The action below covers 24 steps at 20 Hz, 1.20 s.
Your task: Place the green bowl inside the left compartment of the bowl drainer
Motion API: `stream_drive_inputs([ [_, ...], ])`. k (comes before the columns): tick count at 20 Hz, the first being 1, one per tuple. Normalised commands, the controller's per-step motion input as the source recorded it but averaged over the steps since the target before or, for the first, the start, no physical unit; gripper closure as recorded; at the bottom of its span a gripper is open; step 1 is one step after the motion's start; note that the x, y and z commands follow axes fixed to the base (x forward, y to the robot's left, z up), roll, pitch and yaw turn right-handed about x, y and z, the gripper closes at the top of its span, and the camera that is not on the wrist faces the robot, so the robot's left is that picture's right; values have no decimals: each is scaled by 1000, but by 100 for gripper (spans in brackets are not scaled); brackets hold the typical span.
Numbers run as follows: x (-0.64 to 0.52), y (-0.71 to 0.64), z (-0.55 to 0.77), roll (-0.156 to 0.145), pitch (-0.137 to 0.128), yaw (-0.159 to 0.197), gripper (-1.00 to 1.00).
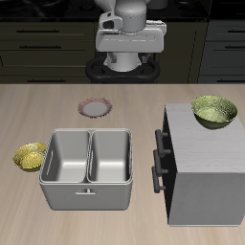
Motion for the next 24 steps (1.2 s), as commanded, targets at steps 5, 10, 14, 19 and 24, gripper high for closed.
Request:
stream_drive_inputs([
  [5,203,143,106,13,4,-3,-100],
  [10,309,258,143,23,-9,9,-100],
  [14,390,347,128,20,2,0,-100],
  [19,368,393,91,21,-5,26,-100],
  [24,290,215,57,6,12,-4,-100],
])
